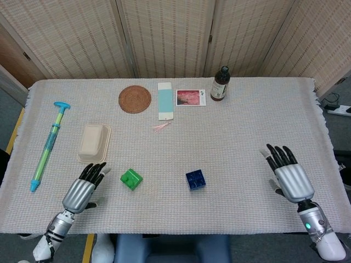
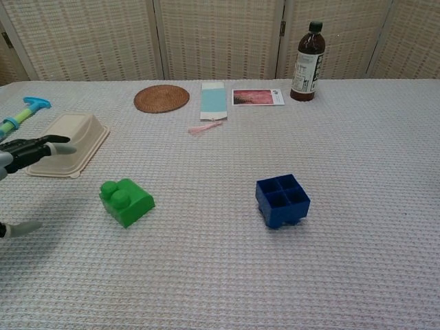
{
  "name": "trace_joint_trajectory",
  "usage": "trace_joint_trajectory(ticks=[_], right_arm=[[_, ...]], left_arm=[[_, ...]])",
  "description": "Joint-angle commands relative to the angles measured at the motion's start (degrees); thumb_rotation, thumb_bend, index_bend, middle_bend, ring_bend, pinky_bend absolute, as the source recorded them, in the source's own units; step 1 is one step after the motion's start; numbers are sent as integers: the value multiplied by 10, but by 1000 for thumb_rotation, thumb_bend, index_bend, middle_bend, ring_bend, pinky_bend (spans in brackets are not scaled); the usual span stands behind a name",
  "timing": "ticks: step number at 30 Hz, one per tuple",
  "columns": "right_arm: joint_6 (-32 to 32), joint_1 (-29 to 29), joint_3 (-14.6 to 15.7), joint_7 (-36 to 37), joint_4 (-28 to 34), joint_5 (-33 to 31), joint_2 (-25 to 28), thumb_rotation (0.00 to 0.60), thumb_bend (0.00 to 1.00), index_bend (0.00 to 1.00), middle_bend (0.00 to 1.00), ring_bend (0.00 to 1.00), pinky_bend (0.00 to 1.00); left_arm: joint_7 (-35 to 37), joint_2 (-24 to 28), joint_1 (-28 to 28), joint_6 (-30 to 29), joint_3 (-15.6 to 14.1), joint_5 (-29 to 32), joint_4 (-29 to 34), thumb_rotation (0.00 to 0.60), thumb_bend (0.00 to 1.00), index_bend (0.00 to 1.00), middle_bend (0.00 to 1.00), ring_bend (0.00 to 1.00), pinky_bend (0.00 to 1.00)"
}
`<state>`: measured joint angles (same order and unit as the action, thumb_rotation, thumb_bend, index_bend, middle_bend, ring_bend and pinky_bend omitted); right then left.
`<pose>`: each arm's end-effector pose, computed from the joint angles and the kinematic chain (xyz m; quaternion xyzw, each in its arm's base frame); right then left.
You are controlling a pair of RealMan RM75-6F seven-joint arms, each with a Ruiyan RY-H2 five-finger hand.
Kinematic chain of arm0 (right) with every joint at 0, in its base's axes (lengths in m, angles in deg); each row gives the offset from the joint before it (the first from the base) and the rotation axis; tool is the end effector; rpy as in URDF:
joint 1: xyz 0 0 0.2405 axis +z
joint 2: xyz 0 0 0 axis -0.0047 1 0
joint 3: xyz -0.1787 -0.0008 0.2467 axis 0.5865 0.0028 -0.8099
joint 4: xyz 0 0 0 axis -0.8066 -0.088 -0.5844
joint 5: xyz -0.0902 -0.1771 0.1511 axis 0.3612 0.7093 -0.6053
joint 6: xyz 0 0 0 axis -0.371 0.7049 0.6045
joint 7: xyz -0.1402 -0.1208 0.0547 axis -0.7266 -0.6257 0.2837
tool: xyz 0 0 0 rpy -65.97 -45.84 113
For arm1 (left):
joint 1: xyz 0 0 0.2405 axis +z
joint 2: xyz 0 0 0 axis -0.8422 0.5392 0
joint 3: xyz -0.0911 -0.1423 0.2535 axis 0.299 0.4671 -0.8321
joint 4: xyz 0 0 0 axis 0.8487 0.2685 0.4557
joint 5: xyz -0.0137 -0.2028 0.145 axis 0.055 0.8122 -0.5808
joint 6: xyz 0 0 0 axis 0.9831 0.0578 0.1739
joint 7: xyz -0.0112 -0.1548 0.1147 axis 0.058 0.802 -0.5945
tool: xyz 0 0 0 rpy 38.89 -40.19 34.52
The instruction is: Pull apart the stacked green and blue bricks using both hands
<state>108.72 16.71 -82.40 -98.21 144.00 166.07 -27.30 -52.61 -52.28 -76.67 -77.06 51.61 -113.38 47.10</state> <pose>-0.3184 -0.2799 0.1085 0.6970 -0.3121 0.3211 0.5600 -0.3129 0.2902 -0.0259 -0.7192 -0.3408 -0.4060 0.4492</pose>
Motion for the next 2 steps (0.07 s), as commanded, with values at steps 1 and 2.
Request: trace_joint_trajectory(ticks=[1,2], right_arm=[[67,-66,10,-6,-33,0,-28,600,407,0,0,0,0],[67,-71,9,0,-41,-3,-32,600,407,0,0,0,0]], left_arm=[[-80,-6,59,-73,5,24,3,600,291,110,0,0,0],[-87,0,62,-68,3,31,16,600,291,110,0,0,0]])
